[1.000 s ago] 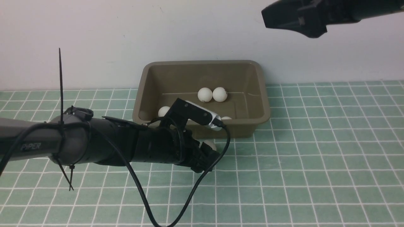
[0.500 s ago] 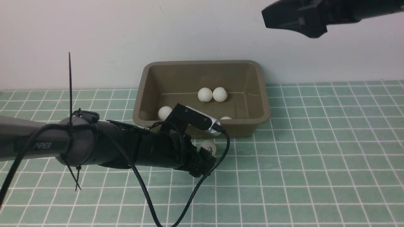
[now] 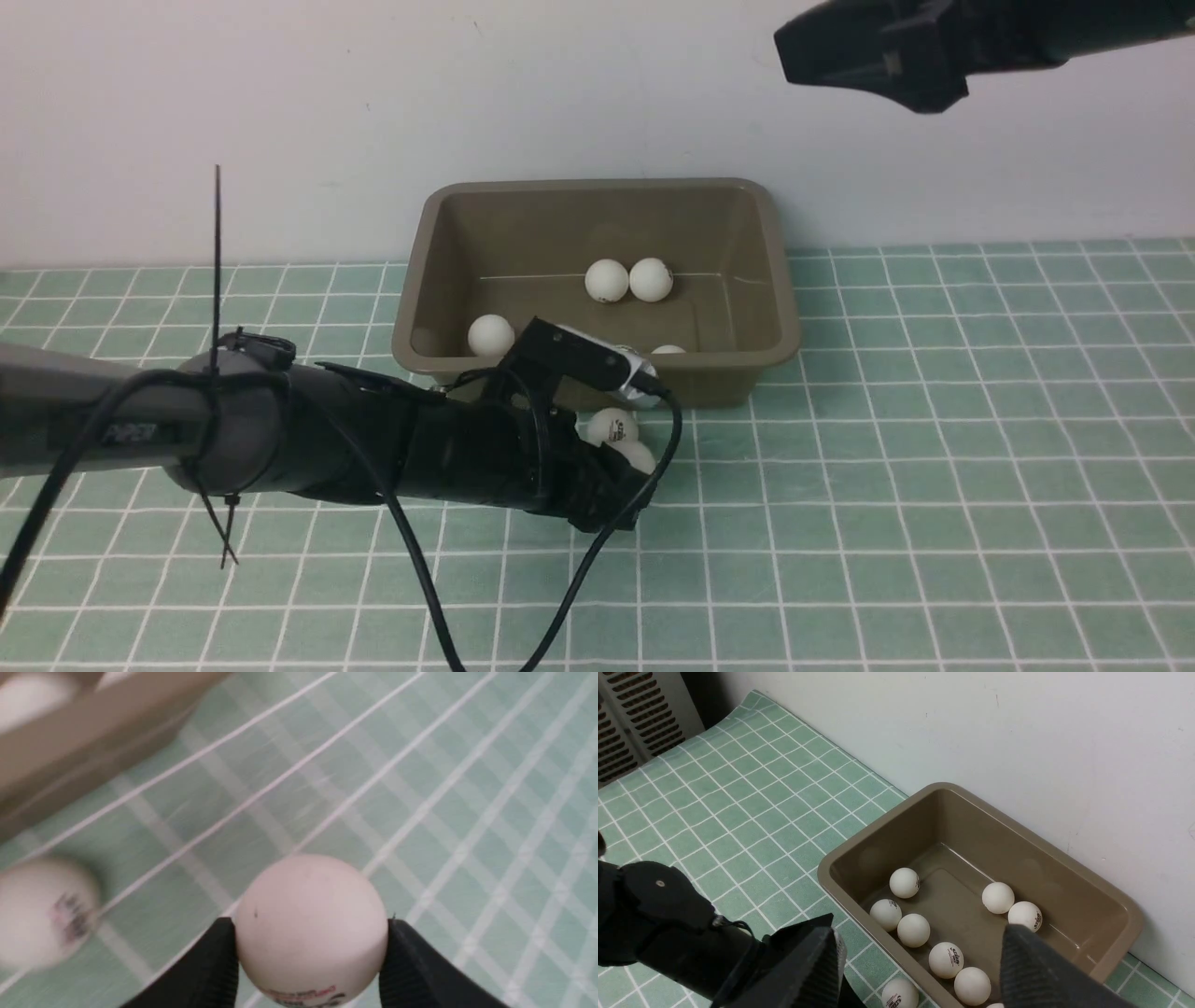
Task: Put the table tennis balls in the box on the green coffee tablecloth.
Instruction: 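Reach for and grasp a ping pong ball on the table beside the basket, then drop the ball into the bin, then reach for and grasp a ping pong ball on the table beside the basket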
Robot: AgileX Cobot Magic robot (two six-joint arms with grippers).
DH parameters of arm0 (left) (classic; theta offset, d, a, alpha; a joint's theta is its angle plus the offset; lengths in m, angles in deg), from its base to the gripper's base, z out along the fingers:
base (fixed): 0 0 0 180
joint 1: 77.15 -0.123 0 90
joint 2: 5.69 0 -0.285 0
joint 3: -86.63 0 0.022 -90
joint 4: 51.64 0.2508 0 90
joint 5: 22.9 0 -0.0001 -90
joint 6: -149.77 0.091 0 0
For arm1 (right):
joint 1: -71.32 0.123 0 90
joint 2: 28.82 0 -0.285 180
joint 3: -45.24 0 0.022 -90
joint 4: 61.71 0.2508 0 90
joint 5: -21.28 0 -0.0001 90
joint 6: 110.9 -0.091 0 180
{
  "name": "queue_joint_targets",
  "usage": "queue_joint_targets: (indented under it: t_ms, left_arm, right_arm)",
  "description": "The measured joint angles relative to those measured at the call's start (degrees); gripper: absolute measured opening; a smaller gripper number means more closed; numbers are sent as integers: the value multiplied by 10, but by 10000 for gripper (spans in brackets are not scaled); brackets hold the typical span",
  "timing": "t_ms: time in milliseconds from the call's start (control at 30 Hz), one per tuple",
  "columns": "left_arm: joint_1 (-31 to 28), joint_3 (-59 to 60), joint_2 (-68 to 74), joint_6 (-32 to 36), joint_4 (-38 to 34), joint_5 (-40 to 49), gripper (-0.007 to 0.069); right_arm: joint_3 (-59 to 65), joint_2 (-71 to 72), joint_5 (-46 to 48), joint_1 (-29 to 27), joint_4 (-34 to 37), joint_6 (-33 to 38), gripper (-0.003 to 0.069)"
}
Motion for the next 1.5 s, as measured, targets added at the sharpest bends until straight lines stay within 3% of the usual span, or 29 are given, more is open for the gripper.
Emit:
queue_joint_targets:
  t_ms: [167, 300, 467, 733, 900, 1067, 1267, 1400, 1500]
  left_arm:
    - [0, -2, -47, -11, 16, 56, 346]
    - [-1, -13, -59, 36, 7, 56, 346]
    - [-15, -35, -56, 128, -2, -16, 346]
    - [-60, -74, -35, 177, -10, -107, 346]
    - [-115, -118, 15, 216, -14, -102, 346]
    - [-126, -151, 54, 262, -14, -74, 354]
    - [-128, -157, 60, 188, -14, -101, 521]
    - [-131, -157, 39, 132, -14, -107, 544]
    - [-131, -157, -6, 94, -14, -44, 525]
  right_arm:
    - [0, 0, 0, 0, -3, 0, 430]
    - [0, 0, 0, 0, -4, 0, 430]
    - [0, 0, 3, 0, -5, 0, 430]
    - [0, 0, 13, 0, -5, 0, 430]
    - [0, 0, 13, 0, -5, 0, 430]
    - [0, 0, 16, 0, -5, 0, 430]
    - [0, 0, 18, 0, -3, 0, 430]
    - [0, 0, 18, 0, -3, 0, 430]
    - [0, 0, 18, 0, -3, 0, 430]
